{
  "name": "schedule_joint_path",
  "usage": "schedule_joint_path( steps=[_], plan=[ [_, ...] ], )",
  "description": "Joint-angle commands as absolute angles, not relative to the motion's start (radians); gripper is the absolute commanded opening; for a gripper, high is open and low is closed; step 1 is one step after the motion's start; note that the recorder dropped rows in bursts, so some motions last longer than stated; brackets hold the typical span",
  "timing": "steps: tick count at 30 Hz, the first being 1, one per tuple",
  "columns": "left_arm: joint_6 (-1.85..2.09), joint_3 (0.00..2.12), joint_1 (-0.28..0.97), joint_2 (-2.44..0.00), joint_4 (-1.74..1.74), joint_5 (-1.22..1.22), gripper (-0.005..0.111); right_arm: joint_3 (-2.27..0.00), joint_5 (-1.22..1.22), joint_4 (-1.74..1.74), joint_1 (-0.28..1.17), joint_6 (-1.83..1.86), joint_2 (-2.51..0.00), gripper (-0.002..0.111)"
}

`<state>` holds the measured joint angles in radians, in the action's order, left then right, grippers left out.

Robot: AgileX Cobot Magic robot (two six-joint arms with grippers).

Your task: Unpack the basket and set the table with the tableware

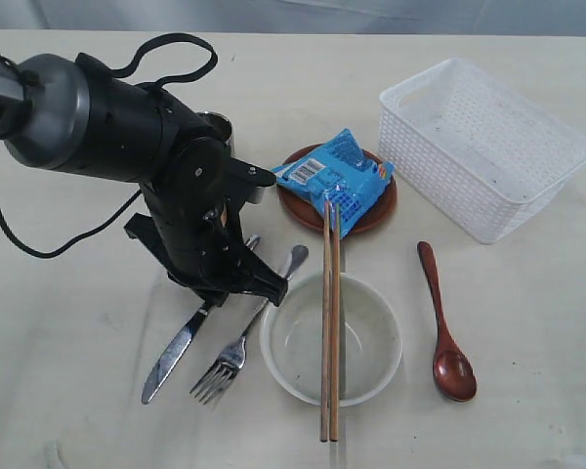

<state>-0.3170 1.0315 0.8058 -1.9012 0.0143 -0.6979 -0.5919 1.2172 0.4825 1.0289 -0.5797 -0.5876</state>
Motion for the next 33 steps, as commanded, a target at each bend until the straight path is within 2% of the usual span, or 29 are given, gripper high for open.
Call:
schedule_joint_path(
  steps=[1, 11, 17, 27, 30, 33],
  plan=[
    [-0.368, 1.033, 0.812, -1.908, 0.030, -0.743, 0.000, -0.590, 1.221, 0.498, 1.028, -0.582, -0.581, 0.040],
    [-0.615, 1.033, 0.812, -1.877, -0.111, -0.835, 0.000, -0.590, 1.221, 0.498, 1.028, -0.580, -0.581, 0.040],
    [-0.659, 1.033, 0.757, -1.880, -0.090, -0.842, 0.000, -0.590, 1.221, 0.498, 1.028, -0.580, -0.581, 0.040],
    [-0.696, 1.031, 0.755, -1.887, -0.068, -0.845, 0.001, -0.590, 1.221, 0.498, 1.028, -0.580, -0.581, 0.040],
    [-0.696, 1.031, 0.755, -1.887, -0.068, -0.852, 0.009, -0.590, 1.221, 0.498, 1.028, -0.580, -0.581, 0.040],
    [-0.700, 1.031, 0.755, -1.887, -0.068, -0.852, 0.025, -0.590, 1.221, 0.498, 1.028, -0.580, -0.581, 0.040]
  ],
)
